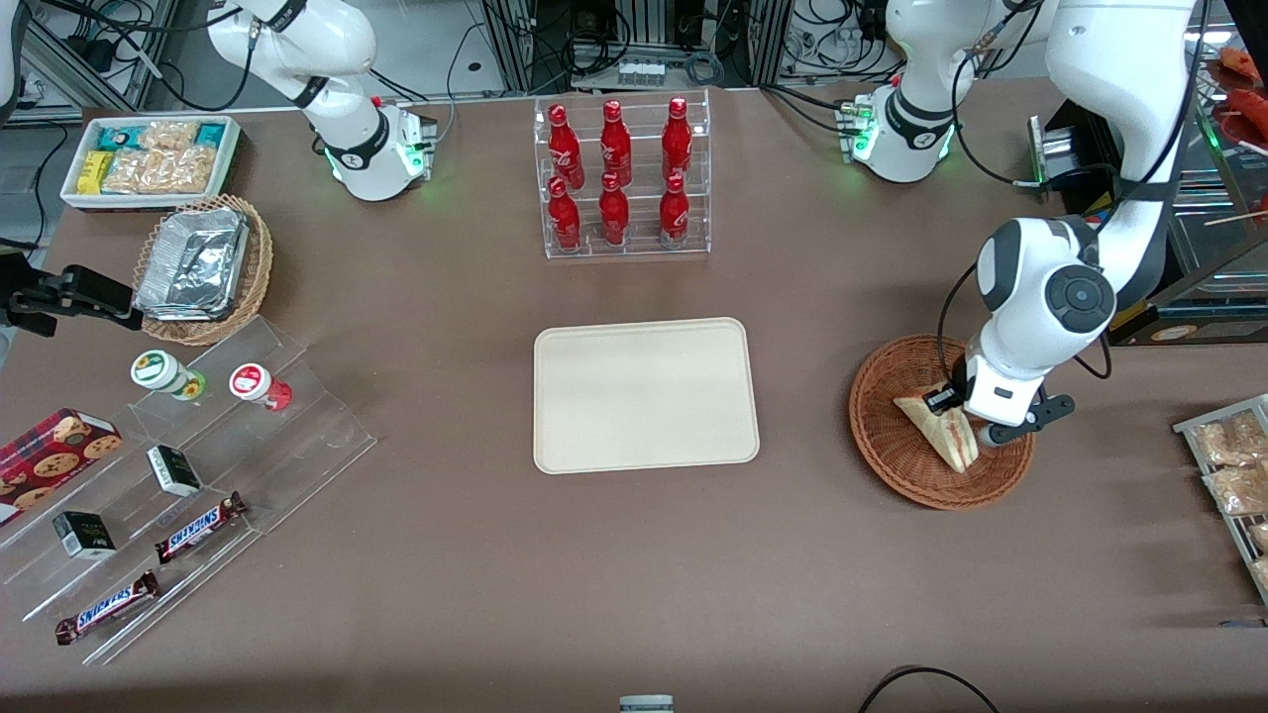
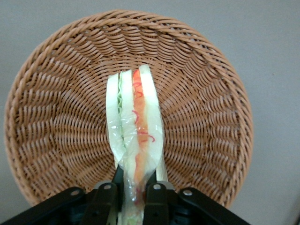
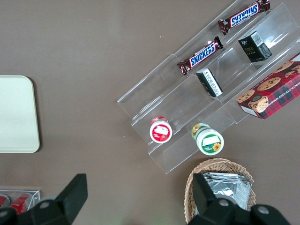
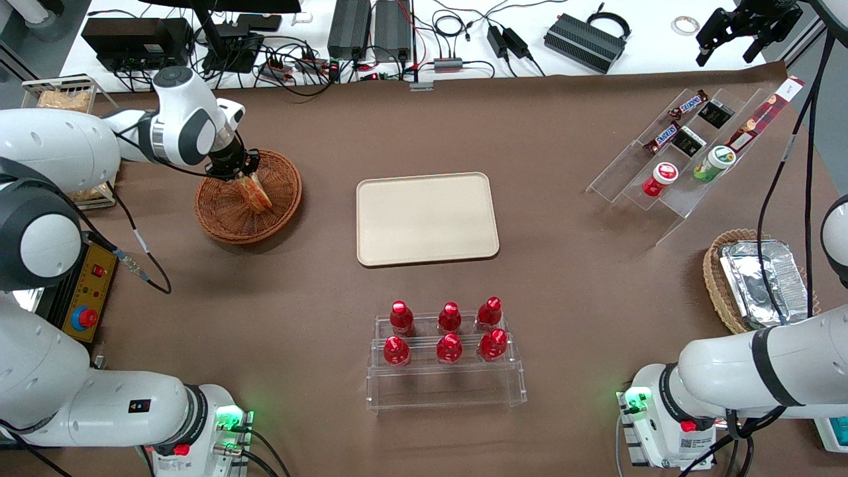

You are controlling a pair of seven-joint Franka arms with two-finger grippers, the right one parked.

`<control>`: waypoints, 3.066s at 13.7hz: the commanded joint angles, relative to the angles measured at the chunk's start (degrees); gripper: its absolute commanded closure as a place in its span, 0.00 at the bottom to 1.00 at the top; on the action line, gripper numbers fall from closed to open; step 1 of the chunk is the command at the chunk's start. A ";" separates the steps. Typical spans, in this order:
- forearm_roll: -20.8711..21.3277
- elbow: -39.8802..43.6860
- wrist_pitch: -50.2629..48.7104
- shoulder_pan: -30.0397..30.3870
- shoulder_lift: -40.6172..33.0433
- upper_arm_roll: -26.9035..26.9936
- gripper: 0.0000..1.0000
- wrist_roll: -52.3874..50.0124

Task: Place sandwich from basket to tray
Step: 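Lift the sandwich and carry it over the cream tray, then lower the sandwich onto the tray and open the left gripper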

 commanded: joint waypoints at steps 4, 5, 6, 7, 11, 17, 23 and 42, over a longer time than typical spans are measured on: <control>0.49 13.69 -20.30 -0.48 -3.03 -6.74 1.00 -0.52; 0.49 16.24 -22.86 -0.48 -2.68 -8.58 1.00 -0.60; 0.41 18.01 -24.45 -0.48 -2.07 -10.25 1.00 -0.87; 0.32 18.89 -24.81 -0.57 -1.80 -12.10 1.00 -0.96; 0.14 23.20 -24.55 -0.57 1.88 -18.25 1.00 -2.97; 2.15 31.81 -24.29 -6.36 11.55 -23.98 1.00 -7.80; 5.85 38.59 -23.94 -14.45 20.95 -23.63 1.00 -13.34; 15.35 39.91 -15.77 -21.14 32.57 -23.54 0.75 -19.15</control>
